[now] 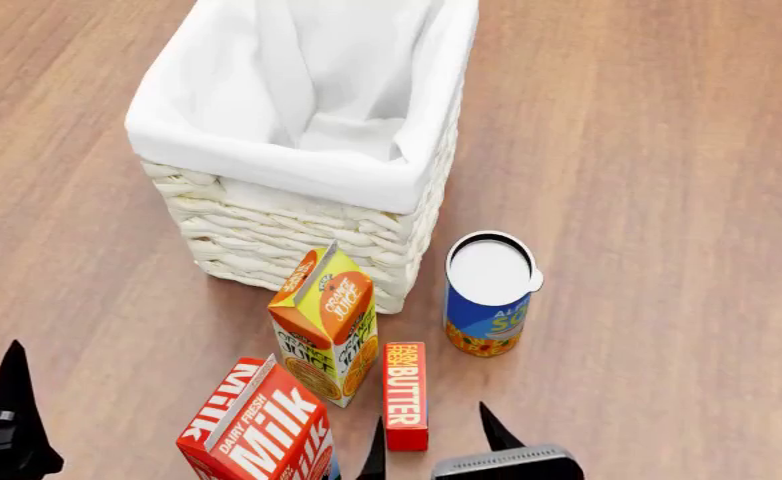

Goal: Pick up the butter and put it in the basket.

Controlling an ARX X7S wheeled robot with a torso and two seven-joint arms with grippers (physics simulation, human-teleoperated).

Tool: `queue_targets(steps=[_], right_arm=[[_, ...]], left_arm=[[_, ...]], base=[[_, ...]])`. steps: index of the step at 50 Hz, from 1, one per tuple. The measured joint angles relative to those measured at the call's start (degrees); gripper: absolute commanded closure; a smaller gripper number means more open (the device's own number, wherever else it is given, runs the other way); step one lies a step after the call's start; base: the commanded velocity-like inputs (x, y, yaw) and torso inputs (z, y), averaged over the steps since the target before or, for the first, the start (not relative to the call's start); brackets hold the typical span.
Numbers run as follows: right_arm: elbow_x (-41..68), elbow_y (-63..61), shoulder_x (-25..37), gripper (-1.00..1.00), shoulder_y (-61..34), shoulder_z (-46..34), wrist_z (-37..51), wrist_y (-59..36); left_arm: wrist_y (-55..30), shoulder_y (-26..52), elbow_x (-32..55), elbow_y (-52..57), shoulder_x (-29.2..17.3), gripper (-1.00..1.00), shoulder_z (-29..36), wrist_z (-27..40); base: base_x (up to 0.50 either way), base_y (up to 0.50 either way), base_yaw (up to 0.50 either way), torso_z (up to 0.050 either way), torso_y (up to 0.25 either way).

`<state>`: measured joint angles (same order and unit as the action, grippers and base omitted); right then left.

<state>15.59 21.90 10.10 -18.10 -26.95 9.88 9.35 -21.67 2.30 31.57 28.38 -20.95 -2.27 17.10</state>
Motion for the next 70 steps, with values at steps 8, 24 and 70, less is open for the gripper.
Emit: queue_targets(steps=[8,24,70], right_arm=[[0.4,1.1,-0.1,-1.00,-1.0,-0.3,-0.4,-0.5],[0.8,3.1,-0.4,-1.00,-3.1,-0.9,-0.8,-2.5],[3.4,3.6,0.0,1.00,-4.7,-2.6,0.8,-6.7]], left_arm=[[0.0,-0.2,0.3,0.4,-0.2,-1.00,-0.1,0.2],[-0.2,-0.5,1.1,1.4,-0.5,-1.00,-0.2,0.6],[-0.5,-1.0,3.2,2.8,-1.2,-1.00,-0.5,1.5]], base=[[0.00,0.00,0.00,0.000,0.000],[0.00,0.00,0.00,0.000,0.000],[0.00,0.00,0.00,0.000,0.000]])
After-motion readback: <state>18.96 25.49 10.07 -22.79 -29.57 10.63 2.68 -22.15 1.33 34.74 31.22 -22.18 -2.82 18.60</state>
